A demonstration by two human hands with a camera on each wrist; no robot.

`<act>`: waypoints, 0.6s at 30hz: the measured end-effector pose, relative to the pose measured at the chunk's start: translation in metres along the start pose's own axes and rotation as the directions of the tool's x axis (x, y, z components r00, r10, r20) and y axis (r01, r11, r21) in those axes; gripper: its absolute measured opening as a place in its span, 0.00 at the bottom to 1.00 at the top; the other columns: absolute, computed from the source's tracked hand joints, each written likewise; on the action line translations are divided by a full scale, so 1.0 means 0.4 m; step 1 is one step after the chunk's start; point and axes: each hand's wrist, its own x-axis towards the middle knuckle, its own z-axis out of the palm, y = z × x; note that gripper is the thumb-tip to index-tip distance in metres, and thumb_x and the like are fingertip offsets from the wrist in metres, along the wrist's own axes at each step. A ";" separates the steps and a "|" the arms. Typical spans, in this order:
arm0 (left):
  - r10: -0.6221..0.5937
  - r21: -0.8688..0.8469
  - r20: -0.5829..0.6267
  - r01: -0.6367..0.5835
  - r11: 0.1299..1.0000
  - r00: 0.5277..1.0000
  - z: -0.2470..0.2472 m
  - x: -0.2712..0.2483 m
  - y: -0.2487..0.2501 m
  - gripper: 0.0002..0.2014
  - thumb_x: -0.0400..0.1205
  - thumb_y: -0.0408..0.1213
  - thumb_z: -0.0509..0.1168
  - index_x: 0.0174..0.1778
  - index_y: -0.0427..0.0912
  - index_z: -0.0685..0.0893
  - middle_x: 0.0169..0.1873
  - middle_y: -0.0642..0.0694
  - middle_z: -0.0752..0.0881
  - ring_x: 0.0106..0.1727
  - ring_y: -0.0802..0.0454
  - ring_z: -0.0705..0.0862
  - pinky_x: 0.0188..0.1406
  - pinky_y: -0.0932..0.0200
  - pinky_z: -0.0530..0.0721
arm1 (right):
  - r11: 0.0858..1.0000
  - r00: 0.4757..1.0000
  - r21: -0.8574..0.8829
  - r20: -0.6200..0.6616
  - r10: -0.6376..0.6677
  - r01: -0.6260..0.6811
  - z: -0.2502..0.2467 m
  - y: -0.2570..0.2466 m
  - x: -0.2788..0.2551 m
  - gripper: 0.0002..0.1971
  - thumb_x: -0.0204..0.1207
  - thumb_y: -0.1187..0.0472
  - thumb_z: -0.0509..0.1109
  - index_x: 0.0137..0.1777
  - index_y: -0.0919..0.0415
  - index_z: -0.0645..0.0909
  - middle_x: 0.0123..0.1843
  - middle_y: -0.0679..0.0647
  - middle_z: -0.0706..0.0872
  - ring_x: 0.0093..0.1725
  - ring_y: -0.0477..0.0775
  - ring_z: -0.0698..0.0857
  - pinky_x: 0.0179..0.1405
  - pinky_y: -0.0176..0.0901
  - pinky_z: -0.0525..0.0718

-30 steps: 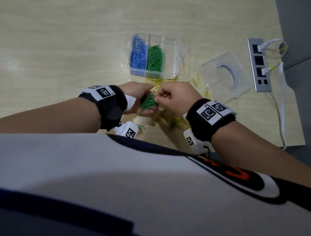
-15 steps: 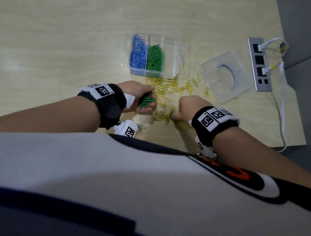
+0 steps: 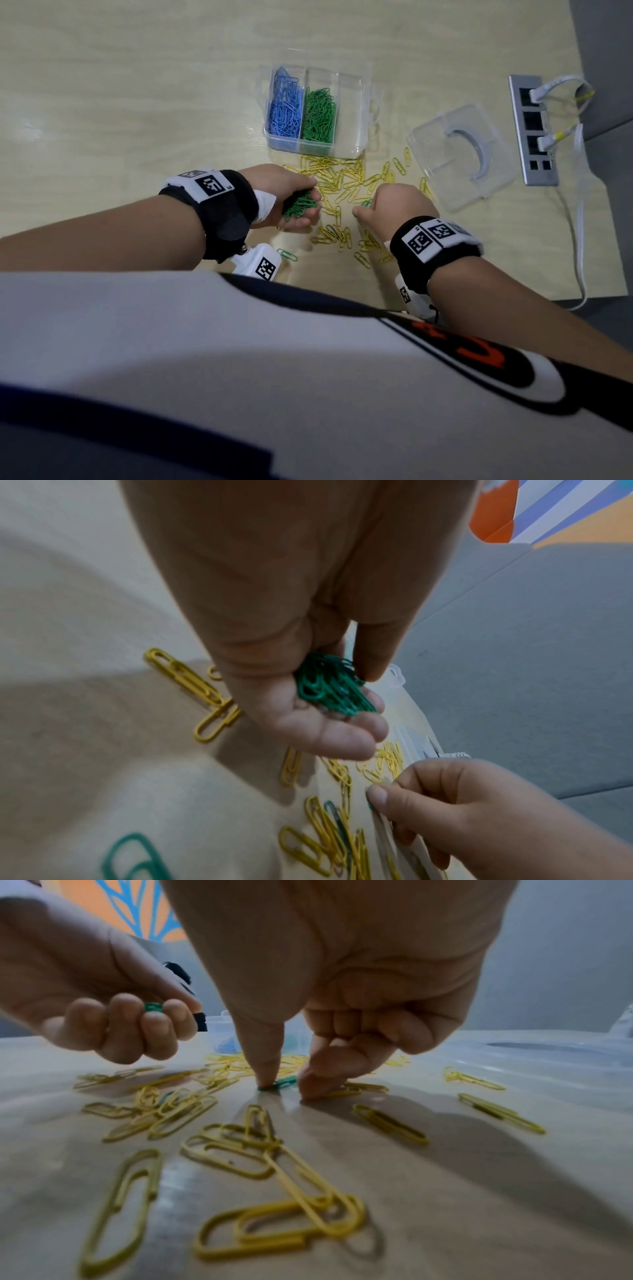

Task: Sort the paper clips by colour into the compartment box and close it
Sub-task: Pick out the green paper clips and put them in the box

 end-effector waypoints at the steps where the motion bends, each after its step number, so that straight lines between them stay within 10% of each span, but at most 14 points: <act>1: 0.005 0.004 -0.001 -0.005 1.000 1.000 -0.001 0.000 -0.001 0.16 0.88 0.41 0.52 0.37 0.41 0.75 0.31 0.45 0.78 0.34 0.52 0.78 0.46 0.58 0.80 | 1.000 1.000 0.014 -0.001 -0.002 0.002 0.002 0.000 0.001 0.17 0.77 0.44 0.65 0.42 0.59 0.79 0.36 0.54 0.82 0.38 0.57 0.83 0.29 0.42 0.73; 13: 0.026 0.042 0.000 -0.026 0.999 1.000 -0.009 -0.001 -0.009 0.15 0.89 0.40 0.52 0.41 0.41 0.78 0.25 0.47 0.81 0.31 0.55 0.79 0.34 0.63 0.83 | 0.999 0.998 0.049 0.064 -0.027 0.024 -0.019 0.001 -0.007 0.11 0.73 0.53 0.67 0.44 0.61 0.81 0.40 0.56 0.84 0.40 0.58 0.83 0.35 0.44 0.79; 18: -0.020 0.026 -0.016 0.020 0.999 1.000 -0.008 0.004 -0.013 0.19 0.88 0.46 0.50 0.40 0.39 0.80 0.25 0.45 0.81 0.30 0.53 0.79 0.41 0.59 0.84 | 0.926 0.969 0.287 -0.077 -0.234 0.246 -0.041 -0.016 -0.036 0.04 0.71 0.55 0.67 0.39 0.53 0.78 0.36 0.48 0.83 0.39 0.52 0.83 0.37 0.45 0.81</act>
